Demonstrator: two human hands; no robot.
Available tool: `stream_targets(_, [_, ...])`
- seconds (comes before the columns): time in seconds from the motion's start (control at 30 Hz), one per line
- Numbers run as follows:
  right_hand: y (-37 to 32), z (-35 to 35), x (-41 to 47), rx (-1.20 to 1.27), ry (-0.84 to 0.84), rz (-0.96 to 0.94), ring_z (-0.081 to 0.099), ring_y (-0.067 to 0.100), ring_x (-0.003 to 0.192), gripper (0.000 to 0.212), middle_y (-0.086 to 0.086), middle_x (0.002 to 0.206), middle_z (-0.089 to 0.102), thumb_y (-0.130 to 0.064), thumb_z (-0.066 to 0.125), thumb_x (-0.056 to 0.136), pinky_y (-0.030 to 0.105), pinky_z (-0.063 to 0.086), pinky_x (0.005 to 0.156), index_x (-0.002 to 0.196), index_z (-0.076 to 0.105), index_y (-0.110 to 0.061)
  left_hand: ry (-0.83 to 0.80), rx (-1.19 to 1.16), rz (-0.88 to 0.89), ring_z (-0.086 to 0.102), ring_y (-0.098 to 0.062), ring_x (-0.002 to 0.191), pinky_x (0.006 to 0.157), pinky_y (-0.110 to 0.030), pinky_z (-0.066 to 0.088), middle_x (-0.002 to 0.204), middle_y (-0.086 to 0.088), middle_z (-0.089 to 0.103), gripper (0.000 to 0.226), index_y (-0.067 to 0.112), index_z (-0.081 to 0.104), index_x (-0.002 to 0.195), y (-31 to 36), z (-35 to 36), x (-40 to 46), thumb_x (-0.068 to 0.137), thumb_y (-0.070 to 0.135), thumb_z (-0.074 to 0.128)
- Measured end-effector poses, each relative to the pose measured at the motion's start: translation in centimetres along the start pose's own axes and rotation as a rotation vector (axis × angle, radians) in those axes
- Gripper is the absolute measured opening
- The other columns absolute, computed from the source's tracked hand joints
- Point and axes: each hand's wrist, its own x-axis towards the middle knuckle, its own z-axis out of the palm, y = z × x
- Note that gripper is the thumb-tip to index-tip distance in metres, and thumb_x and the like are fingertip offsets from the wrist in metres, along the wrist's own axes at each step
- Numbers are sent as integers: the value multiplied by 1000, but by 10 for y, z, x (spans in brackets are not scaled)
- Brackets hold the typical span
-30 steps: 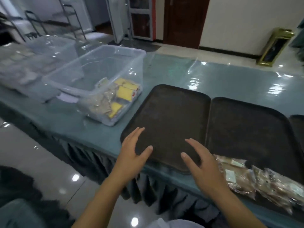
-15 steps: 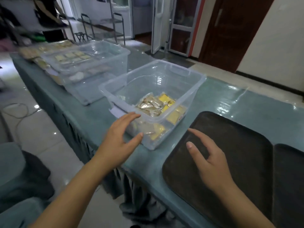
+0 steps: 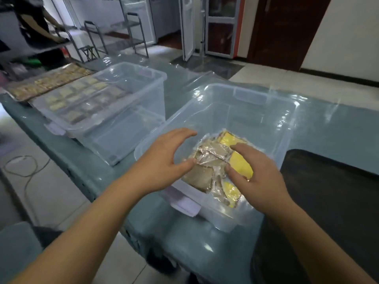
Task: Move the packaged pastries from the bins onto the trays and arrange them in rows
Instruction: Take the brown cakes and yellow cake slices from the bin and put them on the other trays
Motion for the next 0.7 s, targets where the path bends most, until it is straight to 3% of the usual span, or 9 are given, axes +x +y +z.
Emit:
stream_targets(0.1, [1,1,-2,-85,-40,3,42,4,132,59,-19,145,47,-58,57,86,34,35,109,142,45,-39,-207,106,57,20,-13,148,117,-22,15,160,8,27,74,33,32,152,-17,8,40,89,40,70])
stream_targets(0.2, [1,0,-2,-169,-121,51,30,-3,133,70,-27,148,30,-64,60,84,32,25,110,146,32,-46,-407,226,115,20,-20,149,121,-38,19,162,3,24,79,33,28,154,-36,24,90,88,42,70])
stream_targets(0.37, [-20,-5,10,-570,-510,194,9,14,151,88,-15,164,0,-74,49,83,39,8,121,151,0,-50,-733,431,198,35,-28,142,115,-41,31,158,-3,33,79,28,28,155,-58,50,174,89,41,70])
stream_targets(0.43, [-31,4,27,-546,-546,350,23,22,147,84,-8,163,16,-70,55,83,45,23,120,152,13,-46,-803,491,228,41,-30,138,111,-42,37,156,-5,36,79,27,29,154,-59,65,200,88,37,71])
stream_targets(0.5, [-36,27,55,-451,-453,474,47,24,131,76,-3,149,44,-65,60,83,44,43,105,147,31,-38,-840,540,282,44,-31,136,109,-43,40,156,-5,38,80,26,31,153,-57,85,220,86,38,73])
stream_targets(0.6, [-20,72,97,-385,-505,686,59,26,112,65,2,127,61,-59,63,82,41,50,92,135,50,-24,-814,552,313,40,-31,140,112,-44,37,158,-4,36,89,27,30,154,-59,111,238,81,49,76])
stream_targets(0.7, [13,107,111,-407,-595,998,61,26,92,59,-2,94,64,-68,64,72,45,50,91,107,65,-20,-815,562,263,40,-35,139,110,-47,38,157,-10,36,102,22,30,152,-77,140,239,71,56,81])
